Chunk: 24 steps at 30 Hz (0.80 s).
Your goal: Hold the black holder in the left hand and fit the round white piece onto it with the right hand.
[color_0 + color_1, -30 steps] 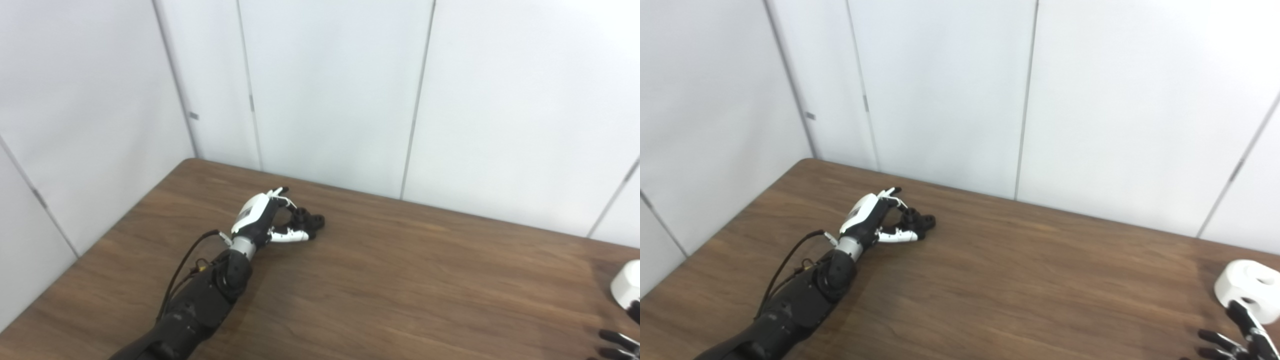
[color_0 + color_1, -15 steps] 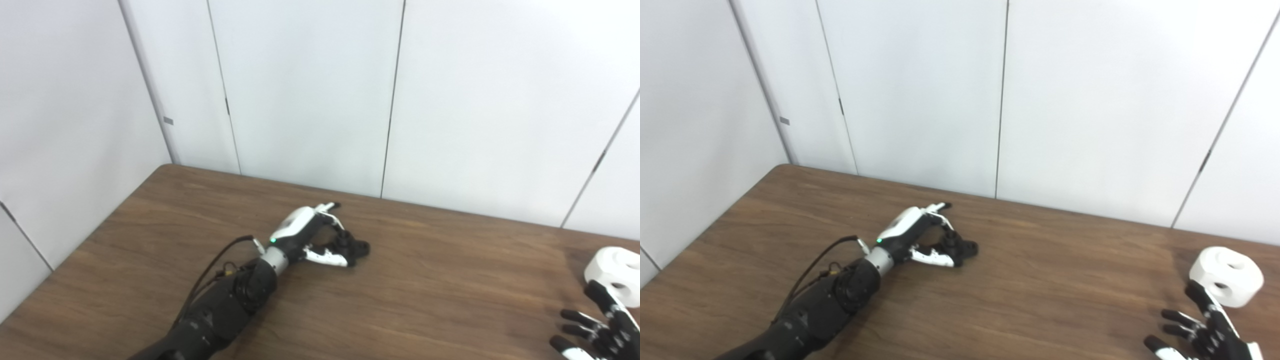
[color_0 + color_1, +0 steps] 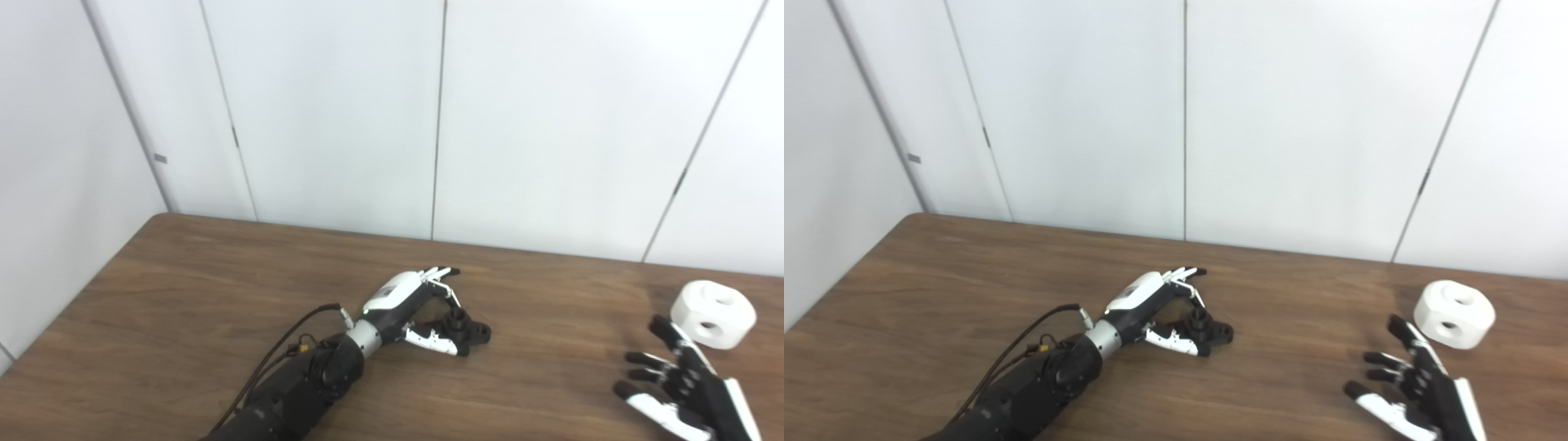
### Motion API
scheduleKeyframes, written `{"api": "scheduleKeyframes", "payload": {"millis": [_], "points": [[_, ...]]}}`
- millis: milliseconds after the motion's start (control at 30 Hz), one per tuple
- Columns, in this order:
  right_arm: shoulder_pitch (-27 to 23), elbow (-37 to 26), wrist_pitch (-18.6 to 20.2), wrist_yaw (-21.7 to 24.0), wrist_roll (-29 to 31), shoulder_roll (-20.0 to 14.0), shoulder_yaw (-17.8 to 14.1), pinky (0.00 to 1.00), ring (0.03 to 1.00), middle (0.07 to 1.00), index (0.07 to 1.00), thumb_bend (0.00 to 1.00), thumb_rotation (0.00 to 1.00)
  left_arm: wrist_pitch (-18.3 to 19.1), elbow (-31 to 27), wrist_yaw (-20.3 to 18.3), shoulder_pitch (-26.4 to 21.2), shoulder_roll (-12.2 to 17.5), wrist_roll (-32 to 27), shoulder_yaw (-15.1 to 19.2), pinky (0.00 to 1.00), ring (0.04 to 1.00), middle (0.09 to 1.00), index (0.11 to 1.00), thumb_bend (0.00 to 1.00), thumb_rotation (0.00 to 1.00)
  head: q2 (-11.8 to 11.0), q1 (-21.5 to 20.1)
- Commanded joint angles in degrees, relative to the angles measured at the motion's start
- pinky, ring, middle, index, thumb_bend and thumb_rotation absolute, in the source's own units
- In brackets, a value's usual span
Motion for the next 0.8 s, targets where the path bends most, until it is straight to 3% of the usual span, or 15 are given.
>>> {"api": "scheduleKeyframes", "payload": {"millis": [0,100,233,400,700,767], "points": [[-1.3,-2.1,-3.0,-0.7,-0.1,0.1,0.0,0.60,0.691,0.915,0.890,0.73,0.24,-1.0,3.3,-6.3,3.5,-4.9,4.3,-4.9,1.00,1.000,0.960,0.481,0.52,0.06,0.0,0.1],[-1.6,-1.8,-3.1,-0.7,0.2,0.5,0.1,0.61,0.700,0.918,0.895,0.72,0.23,-2.4,5.1,-6.1,3.2,-5.9,5.4,-6.1,1.00,1.000,0.957,0.481,0.52,0.06,-0.4,-0.2],[-2.0,-2.3,-2.2,-0.7,0.4,1.0,0.5,0.62,0.712,0.920,0.903,0.72,0.21,-4.0,6.8,-6.7,2.6,-6.6,4.9,-7.3,1.00,1.000,0.956,0.481,0.52,0.07,0.7,-1.5],[-2.2,-3.3,-1.2,-1.3,-0.4,1.9,1.0,0.60,0.727,0.930,0.910,0.70,0.18,-4.2,7.5,-7.4,2.1,-6.6,4.5,-9.2,1.00,1.000,0.955,0.481,0.52,0.07,0.6,-4.3],[-3.2,-4.1,-0.1,-1.1,0.5,2.7,1.1,0.58,0.730,0.927,0.908,0.74,0.23,-4.2,10.5,-6.6,0.7,-7.2,6.6,-12.3,1.00,1.000,0.958,0.481,0.52,0.06,1.9,-9.0],[-3.9,-4.6,0.3,-1.3,0.0,2.6,1.1,0.59,0.727,0.916,0.906,0.75,0.24,-4.2,11.7,-5.9,0.1,-7.5,6.9,-12.9,1.00,1.000,0.957,0.481,0.52,0.06,0.9,-10.3]]}}
